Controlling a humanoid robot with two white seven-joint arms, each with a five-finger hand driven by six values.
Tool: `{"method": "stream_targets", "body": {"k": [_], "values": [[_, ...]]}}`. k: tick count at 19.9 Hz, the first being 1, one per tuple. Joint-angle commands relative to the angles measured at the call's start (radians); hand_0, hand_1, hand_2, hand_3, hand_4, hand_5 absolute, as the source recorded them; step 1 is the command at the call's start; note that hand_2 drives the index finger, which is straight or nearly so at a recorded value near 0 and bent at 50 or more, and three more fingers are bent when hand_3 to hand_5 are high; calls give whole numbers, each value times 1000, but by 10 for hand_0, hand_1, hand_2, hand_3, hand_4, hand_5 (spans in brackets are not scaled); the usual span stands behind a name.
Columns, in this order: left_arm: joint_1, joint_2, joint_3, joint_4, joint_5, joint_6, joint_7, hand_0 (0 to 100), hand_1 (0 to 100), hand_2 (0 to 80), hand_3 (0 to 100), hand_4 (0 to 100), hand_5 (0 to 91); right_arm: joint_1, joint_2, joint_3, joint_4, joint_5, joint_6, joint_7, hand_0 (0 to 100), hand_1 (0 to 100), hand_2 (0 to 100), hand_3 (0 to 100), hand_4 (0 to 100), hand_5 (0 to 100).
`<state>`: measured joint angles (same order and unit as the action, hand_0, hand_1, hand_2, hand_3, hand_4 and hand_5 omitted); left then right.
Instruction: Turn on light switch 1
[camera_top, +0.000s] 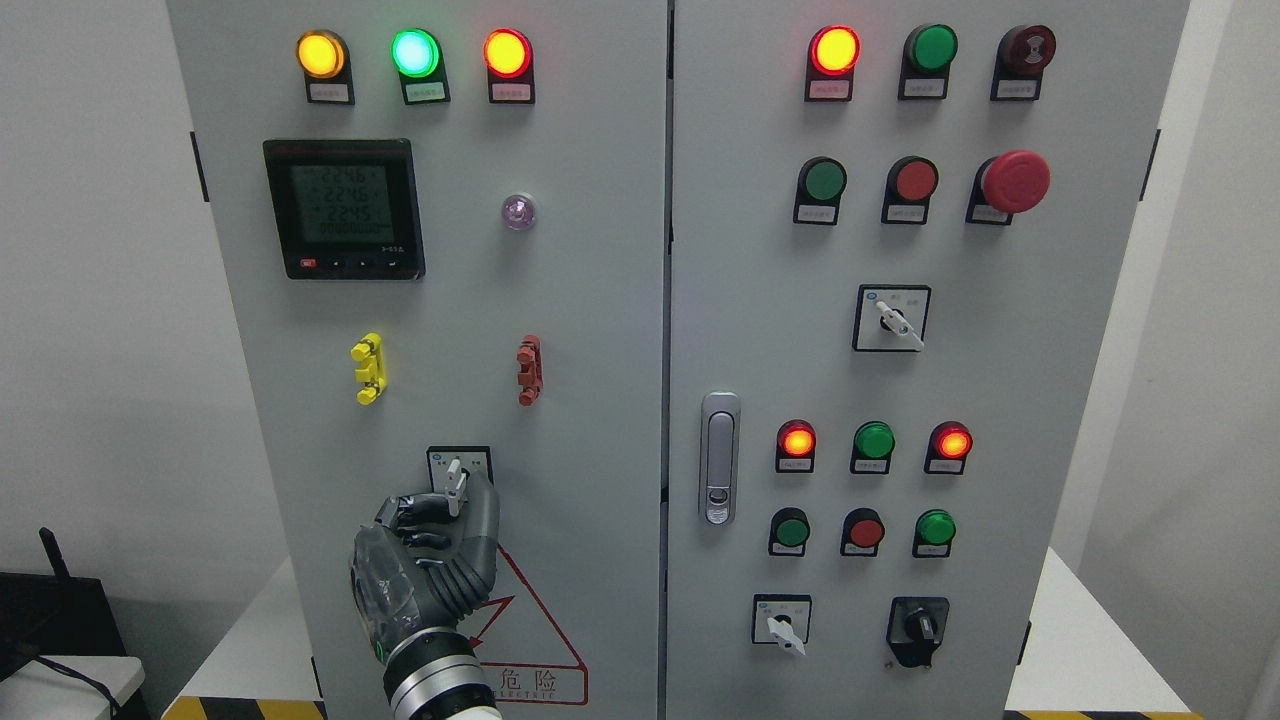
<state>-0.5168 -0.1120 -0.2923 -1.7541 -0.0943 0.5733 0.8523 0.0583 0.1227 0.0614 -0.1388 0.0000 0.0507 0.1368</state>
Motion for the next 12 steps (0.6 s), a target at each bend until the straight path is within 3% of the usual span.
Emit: {"method": "stream_targets", "body": {"k": [1, 12], "values": [[0, 0, -1, -1, 5, -6, 1, 233, 534, 549, 652, 726, 680, 0, 0, 0, -1, -18, 0, 0, 120, 389, 0, 0, 0, 0], [-2, 0, -1, -4, 5, -7, 1, 250, 508, 551, 651, 727, 680, 0, 0, 0, 1, -18, 0, 0, 120, 389, 0, 0, 0, 0]]}}
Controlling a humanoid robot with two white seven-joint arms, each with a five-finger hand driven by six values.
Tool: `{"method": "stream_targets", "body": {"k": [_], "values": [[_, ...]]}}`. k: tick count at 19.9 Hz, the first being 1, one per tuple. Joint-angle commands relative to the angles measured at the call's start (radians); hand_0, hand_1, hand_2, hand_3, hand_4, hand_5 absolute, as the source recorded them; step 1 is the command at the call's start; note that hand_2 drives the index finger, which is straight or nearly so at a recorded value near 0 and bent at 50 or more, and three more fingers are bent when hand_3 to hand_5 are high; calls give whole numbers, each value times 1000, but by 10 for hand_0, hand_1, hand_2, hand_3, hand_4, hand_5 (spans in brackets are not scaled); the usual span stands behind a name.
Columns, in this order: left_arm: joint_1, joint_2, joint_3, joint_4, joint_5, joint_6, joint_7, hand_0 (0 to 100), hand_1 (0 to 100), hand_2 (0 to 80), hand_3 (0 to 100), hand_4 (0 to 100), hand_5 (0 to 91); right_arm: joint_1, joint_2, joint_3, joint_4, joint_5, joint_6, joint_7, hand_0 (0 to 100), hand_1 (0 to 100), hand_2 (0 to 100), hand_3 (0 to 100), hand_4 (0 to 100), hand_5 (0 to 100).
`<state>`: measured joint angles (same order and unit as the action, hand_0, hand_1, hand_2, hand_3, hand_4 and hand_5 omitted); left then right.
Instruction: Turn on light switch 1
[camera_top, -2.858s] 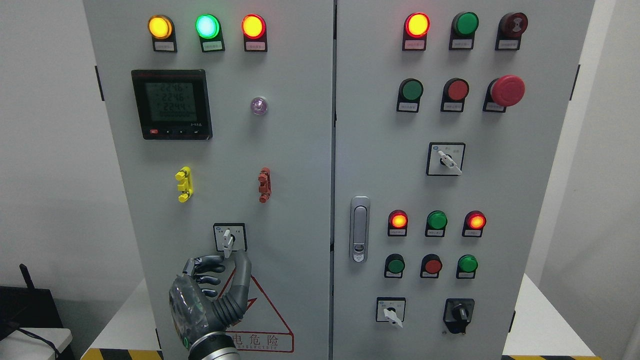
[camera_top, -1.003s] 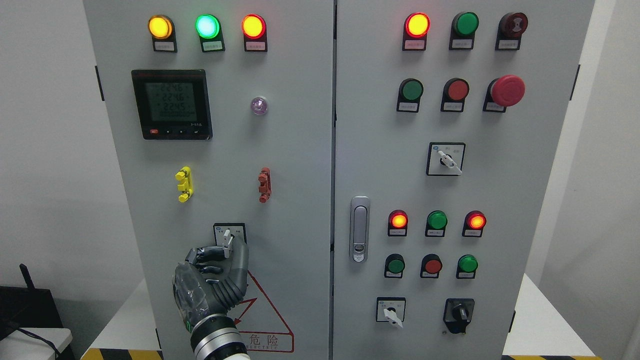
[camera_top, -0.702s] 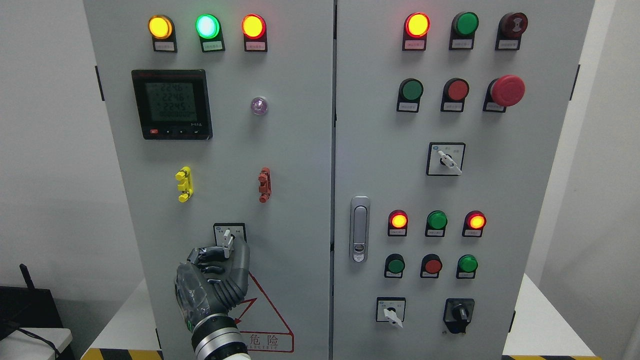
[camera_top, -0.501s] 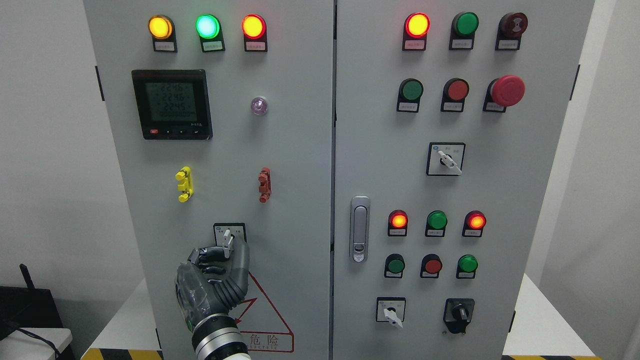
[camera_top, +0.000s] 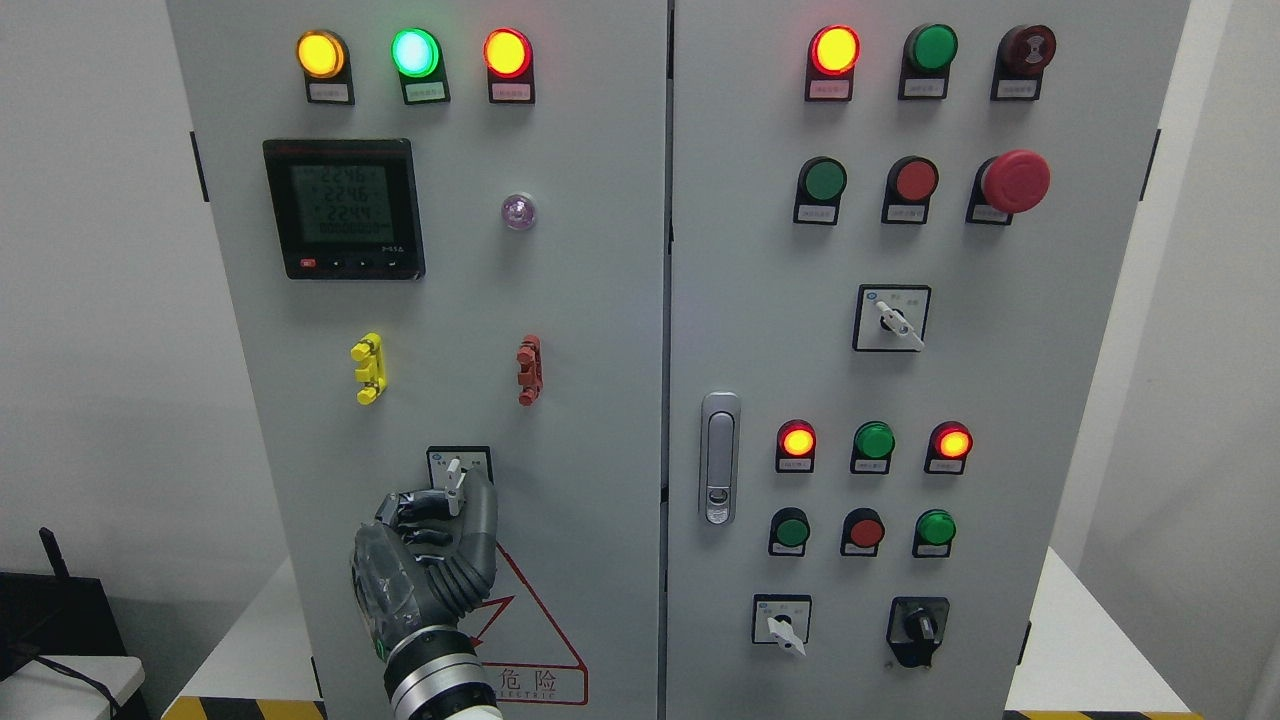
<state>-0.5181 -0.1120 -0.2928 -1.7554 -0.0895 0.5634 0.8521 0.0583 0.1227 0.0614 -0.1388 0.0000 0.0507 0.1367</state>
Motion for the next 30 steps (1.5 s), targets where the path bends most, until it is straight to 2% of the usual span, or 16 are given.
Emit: {"method": "stream_targets", "body": {"k": [1, 24, 30], "values": [[0, 0, 0, -3, 1, 3, 1, 251, 507, 552, 652, 727, 679, 0, 0, 0, -1, -17, 0, 0, 120, 389, 0, 0, 0, 0], [0, 0, -6, -3, 4, -5, -4, 330, 444, 574, 661, 736, 683, 0, 0, 0, 1, -18, 0, 1, 120, 389, 0, 0, 0, 0], [0, 0, -6, -3, 13, -7, -4, 429, 397, 581, 667, 738, 682, 0, 0, 0, -1, -18, 0, 0, 120, 389, 0, 0, 0, 0]]}}
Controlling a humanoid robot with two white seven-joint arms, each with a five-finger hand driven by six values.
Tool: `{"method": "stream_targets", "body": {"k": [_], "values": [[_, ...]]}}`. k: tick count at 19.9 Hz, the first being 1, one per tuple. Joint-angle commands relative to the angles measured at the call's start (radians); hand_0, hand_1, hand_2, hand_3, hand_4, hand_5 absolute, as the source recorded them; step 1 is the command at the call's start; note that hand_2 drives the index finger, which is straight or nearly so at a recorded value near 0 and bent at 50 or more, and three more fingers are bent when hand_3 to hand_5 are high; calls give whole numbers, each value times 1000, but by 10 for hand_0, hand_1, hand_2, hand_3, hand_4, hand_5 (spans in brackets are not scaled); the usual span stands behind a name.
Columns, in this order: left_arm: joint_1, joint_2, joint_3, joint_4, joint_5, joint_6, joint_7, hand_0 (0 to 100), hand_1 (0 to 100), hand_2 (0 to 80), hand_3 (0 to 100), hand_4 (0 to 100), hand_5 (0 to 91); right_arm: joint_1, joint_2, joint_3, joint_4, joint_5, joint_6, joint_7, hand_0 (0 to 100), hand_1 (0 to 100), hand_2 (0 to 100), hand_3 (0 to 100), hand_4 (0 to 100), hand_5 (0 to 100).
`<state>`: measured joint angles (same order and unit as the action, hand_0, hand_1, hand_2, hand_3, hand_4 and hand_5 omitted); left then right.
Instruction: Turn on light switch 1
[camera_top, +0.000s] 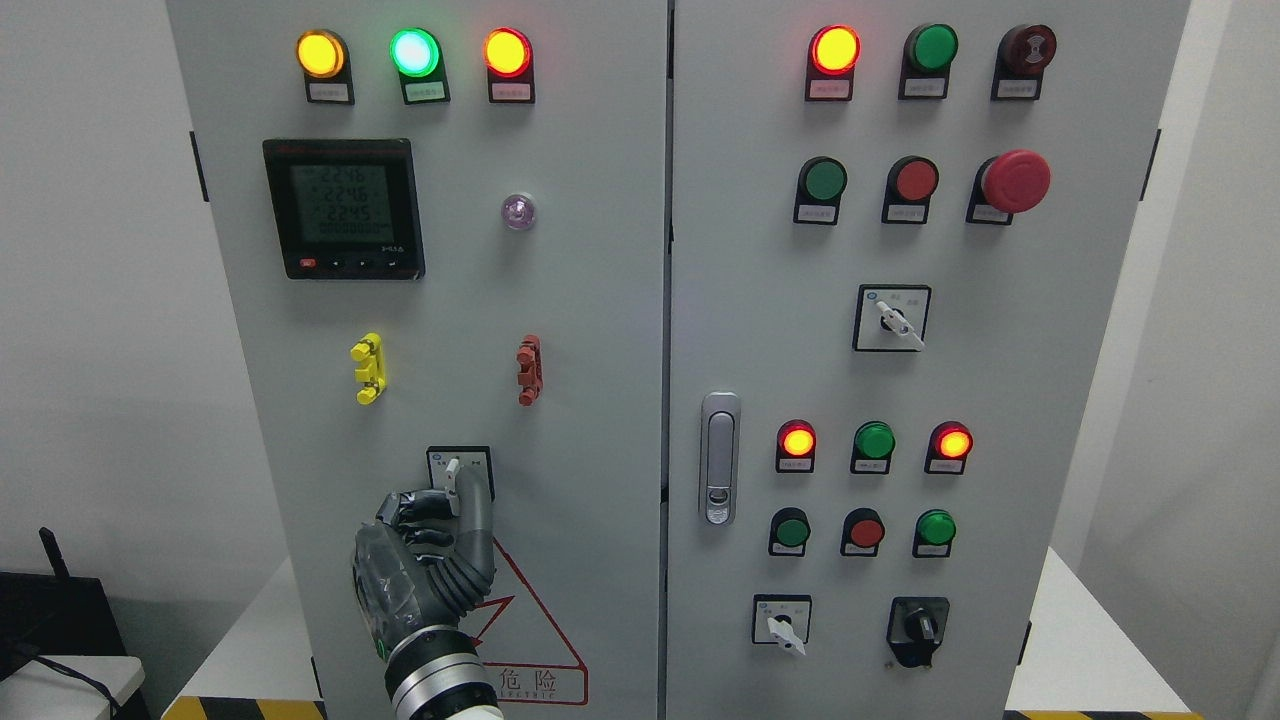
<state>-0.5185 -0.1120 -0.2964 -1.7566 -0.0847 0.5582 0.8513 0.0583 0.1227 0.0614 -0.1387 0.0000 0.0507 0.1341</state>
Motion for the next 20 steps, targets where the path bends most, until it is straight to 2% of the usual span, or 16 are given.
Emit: {"method": "stream_targets", "body": {"k": [1, 9, 14, 20], "values": [[0, 0, -3, 0, 8, -1, -3, 447, 390, 582, 669, 738, 682, 0, 0, 0, 1, -18, 0, 2, 120, 389, 0, 0, 0, 0], [0, 0, -3, 0, 13, -1, -3, 573, 337, 607, 686, 743, 691, 0, 0, 0, -1, -18, 0, 2, 120, 389, 0, 0, 0, 0], [0, 0, -3, 0, 14, -1, -8, 601, 317, 612, 688, 749, 693, 0, 0, 0, 1, -18, 0, 2, 120, 389, 0, 0, 0, 0], [0, 0, -4, 0, 14, -1, -8, 688, 204, 625, 698, 754, 695, 0, 0, 0, -1, -18, 0, 2, 120, 389, 0, 0, 0, 0]]}}
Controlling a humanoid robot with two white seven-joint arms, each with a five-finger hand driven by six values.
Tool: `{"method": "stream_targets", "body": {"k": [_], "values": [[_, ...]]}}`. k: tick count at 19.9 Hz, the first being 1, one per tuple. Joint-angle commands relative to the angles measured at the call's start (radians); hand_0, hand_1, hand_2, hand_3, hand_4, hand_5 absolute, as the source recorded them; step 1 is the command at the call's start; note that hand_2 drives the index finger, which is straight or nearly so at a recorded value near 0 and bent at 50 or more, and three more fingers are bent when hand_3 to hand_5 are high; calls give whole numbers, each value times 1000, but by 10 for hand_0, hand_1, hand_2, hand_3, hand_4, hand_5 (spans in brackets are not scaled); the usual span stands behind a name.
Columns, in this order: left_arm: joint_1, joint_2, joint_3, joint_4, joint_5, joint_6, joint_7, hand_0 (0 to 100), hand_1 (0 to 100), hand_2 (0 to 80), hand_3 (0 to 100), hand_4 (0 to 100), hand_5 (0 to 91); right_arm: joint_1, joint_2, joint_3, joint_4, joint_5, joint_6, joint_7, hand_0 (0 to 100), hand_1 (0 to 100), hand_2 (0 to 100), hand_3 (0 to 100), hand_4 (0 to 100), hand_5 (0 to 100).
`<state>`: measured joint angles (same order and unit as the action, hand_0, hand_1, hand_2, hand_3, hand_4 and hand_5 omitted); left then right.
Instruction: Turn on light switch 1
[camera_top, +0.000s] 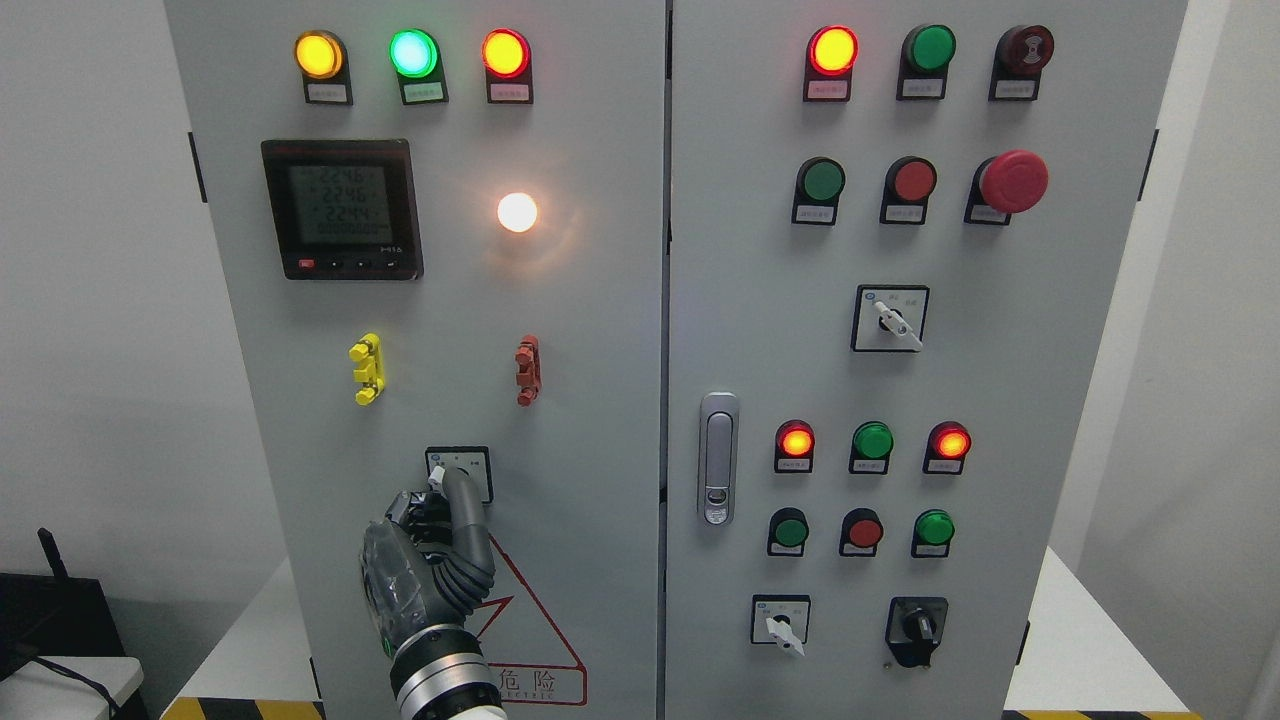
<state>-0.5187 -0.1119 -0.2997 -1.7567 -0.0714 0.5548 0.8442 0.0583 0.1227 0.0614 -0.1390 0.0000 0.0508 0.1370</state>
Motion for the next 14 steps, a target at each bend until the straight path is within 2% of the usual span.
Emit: {"method": "stream_targets", "body": {"k": [1, 6, 8, 9, 11, 14], "values": [[0, 0, -1, 0, 1, 2, -1, 691, 194, 626, 700, 755, 694, 0, 0, 0, -1, -17, 0, 1, 120, 389, 0, 0, 0, 0], [0, 0, -1, 0, 1, 2, -1, 618, 193, 627, 702, 753, 692, 0, 0, 0, 1, -18, 0, 0, 120, 389, 0, 0, 0, 0], [0, 0, -1, 0, 1, 4, -1, 557, 190, 627, 702, 751, 692, 0, 0, 0, 1, -18, 0, 1, 120, 389, 0, 0, 0, 0], [0, 0, -1, 0, 1, 4, -1, 513, 200, 626, 702, 751, 691, 0, 0, 0, 1, -18, 0, 1, 120, 389, 0, 0, 0, 0], [0, 0, -1, 0, 1, 4, -1, 361, 238, 626, 701, 749, 689, 0, 0, 0, -1, -17, 0, 0, 120, 389, 0, 0, 0, 0], [0, 0, -1, -1, 1, 4, -1, 247, 272, 626, 701, 747, 688, 0, 0, 0, 1, -17, 0, 0, 120, 389, 0, 0, 0, 0]]}}
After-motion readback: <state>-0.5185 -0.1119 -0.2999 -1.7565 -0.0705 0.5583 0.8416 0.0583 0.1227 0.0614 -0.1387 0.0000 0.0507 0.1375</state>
